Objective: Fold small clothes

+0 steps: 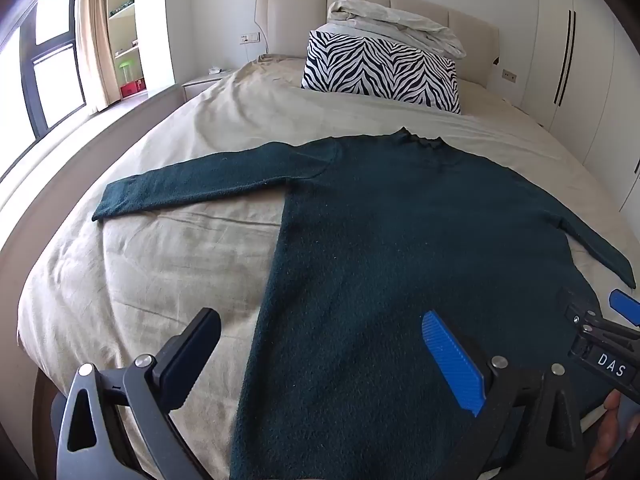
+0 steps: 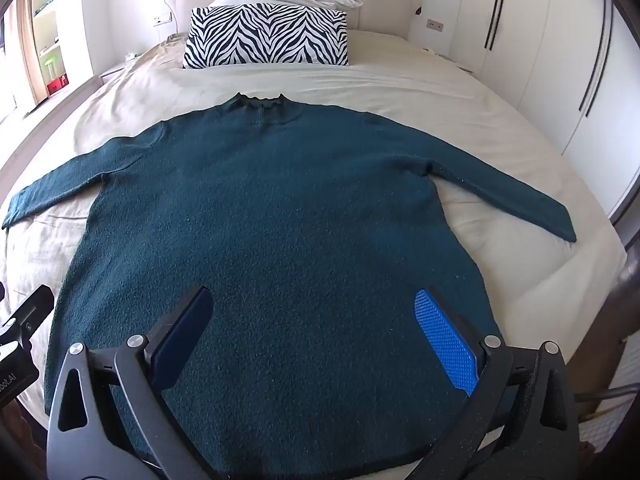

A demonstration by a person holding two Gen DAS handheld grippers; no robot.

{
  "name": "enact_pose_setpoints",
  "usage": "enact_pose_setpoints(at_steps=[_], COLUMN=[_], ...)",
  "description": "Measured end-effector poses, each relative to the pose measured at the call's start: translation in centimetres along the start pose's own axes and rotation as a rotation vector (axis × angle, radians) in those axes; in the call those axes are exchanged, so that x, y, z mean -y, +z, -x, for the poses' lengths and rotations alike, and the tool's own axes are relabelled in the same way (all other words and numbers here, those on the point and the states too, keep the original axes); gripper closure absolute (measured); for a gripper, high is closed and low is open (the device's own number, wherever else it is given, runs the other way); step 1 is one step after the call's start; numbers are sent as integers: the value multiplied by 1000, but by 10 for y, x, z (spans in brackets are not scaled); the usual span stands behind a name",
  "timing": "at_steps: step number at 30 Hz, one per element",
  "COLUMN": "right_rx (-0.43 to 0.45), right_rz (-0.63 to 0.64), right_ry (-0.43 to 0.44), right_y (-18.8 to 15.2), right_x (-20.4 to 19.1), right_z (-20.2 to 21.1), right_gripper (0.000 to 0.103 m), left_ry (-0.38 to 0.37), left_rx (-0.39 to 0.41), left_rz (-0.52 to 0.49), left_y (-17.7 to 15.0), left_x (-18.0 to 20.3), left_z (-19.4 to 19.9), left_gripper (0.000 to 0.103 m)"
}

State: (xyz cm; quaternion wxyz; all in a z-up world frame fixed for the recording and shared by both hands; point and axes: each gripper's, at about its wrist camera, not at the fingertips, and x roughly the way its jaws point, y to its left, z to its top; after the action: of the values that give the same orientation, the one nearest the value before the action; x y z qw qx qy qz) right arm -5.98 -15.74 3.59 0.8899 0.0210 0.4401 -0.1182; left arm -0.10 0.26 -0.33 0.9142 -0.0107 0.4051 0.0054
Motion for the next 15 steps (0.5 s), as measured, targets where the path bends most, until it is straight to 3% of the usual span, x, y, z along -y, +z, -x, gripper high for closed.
enact_pose_setpoints(at_steps=[15], right_rx=[0], right_rz=[1], right_ry=[0], right_y=[-2], right_x=[0], right_z=[1], right_gripper=[0], left_ry=[-1], left_rx=[-1], left_rz=[0], left_y=[0], left_x=[0], left_z=[0], left_gripper=[0])
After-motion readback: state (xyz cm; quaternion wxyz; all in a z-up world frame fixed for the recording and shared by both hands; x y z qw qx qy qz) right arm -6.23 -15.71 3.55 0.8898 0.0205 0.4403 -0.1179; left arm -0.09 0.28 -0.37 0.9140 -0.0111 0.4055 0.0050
